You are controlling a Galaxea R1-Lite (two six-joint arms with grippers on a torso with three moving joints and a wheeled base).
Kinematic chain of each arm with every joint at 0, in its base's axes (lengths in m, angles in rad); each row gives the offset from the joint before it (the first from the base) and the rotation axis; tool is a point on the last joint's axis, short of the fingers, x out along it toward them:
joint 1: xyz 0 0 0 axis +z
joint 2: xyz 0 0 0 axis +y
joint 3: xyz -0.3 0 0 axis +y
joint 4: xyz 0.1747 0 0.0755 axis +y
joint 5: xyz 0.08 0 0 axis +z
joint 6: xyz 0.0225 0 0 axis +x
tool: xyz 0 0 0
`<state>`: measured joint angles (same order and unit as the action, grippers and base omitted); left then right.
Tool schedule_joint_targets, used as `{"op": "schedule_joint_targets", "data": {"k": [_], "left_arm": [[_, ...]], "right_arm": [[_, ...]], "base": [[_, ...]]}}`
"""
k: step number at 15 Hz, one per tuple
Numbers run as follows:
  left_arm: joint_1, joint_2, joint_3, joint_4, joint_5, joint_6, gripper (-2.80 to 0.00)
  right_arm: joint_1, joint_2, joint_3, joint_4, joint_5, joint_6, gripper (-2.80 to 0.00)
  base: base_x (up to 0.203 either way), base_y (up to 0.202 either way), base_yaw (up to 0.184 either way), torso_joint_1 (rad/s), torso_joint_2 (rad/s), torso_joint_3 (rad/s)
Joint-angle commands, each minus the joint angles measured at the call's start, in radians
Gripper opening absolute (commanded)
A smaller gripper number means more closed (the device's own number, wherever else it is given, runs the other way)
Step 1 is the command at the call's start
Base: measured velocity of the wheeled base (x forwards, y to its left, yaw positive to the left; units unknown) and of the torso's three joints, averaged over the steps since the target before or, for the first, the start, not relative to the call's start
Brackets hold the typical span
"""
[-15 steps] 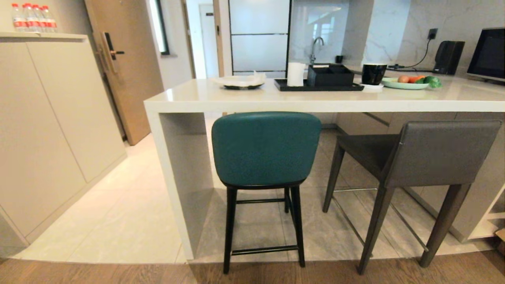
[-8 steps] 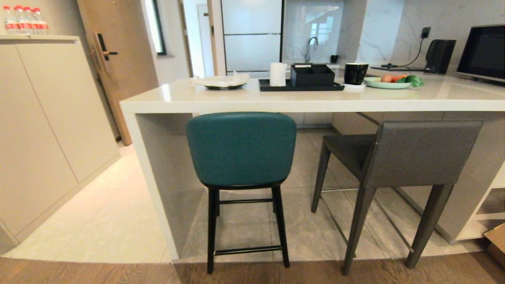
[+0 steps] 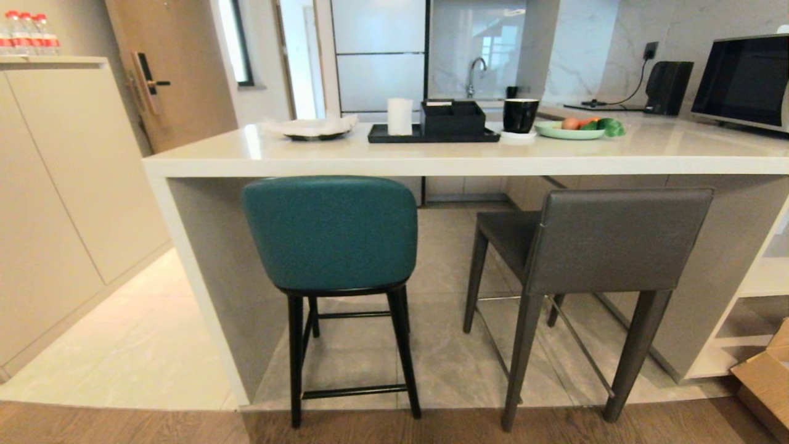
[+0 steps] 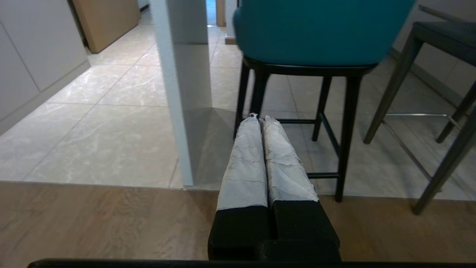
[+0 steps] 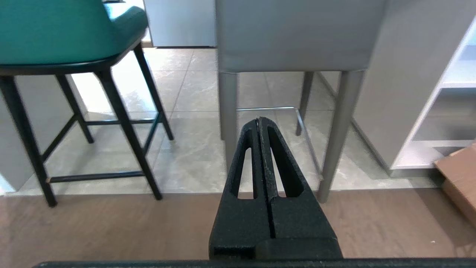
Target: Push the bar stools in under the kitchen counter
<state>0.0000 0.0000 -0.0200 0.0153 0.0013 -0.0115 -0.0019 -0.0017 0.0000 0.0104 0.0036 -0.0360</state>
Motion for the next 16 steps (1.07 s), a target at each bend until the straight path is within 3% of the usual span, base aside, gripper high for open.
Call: {"op": "schedule_joint_targets", "data": {"k": [1,7,12,16], "left_arm": [[0.000,0.002,-0.001,0.000,0.001,0.001,-2.80],[0.000,0.002,0.000,0.000,0.000,-0.005,-2.80],[-0.001,0.002,0.000,0.000,0.002,-0.007,-2.80],[-0.002,0.002,0.000,0.000,0.002,-0.010,-2.80]], "right_arm": [[0.000,0.002,0.000,0.000,0.000,-0.001,-2.80],[0.000,0.002,0.000,0.000,0.000,0.000,-2.80],[0.000,0.002,0.000,0.000,0.001,0.001,-2.80],[0.000,0.002,0.000,0.000,0.000,0.002,-2.80]], "base": [[0.000,-0.195,0.003,0.001,0.00,0.009],[0.000,-0.173,0.002,0.003,0.00,0.001],[0.000,0.000,0.000,0.000,0.00,0.000],[0.177,0.000,0.001,0.004,0.00,0.001]]}}
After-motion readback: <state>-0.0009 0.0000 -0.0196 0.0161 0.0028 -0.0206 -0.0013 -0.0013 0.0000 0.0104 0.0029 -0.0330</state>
